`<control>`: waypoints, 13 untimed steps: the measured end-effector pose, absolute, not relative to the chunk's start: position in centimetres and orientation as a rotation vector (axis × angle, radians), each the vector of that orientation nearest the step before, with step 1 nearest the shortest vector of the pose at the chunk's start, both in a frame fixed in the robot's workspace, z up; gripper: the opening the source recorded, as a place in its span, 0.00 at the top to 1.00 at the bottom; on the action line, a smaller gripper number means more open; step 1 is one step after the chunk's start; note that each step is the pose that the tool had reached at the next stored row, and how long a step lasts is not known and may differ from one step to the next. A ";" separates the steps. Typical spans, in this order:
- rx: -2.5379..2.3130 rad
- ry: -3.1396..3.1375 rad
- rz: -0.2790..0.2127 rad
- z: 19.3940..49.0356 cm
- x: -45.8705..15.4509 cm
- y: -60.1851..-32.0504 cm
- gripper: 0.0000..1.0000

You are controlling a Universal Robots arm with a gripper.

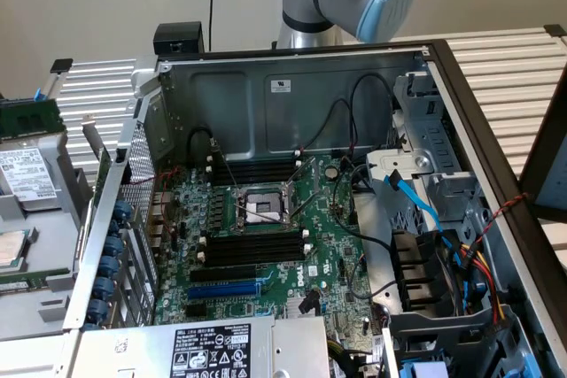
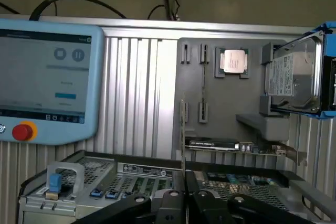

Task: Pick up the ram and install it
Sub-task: 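Pick up the ram and move it above insertion slot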

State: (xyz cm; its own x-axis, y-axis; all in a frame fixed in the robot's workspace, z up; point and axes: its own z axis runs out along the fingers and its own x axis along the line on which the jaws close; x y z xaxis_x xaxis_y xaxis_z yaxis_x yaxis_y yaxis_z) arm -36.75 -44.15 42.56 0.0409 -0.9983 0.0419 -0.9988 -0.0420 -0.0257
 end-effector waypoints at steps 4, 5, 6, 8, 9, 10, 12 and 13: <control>2.260 -2.168 0.074 42.6 -35.2 -44.1 0.87; 2.260 -2.168 0.074 42.6 -34.9 -44.0 0.87; 2.260 -2.168 0.074 42.6 -34.6 -43.9 0.87; 2.260 -2.169 0.074 42.5 -34.1 -43.5 0.87; 2.260 -2.169 0.074 42.5 -33.9 -43.3 0.87; 2.261 -2.169 0.073 42.5 -33.6 -43.0 0.87; 2.261 -2.169 0.073 42.5 -33.1 -42.6 0.87; 2.261 -2.169 0.073 42.5 -32.8 -42.5 0.87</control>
State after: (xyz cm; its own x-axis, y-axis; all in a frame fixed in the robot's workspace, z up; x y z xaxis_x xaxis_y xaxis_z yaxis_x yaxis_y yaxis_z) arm -32.80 -42.49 42.53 0.0409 -0.9984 0.0392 -0.9988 -0.0420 -0.0265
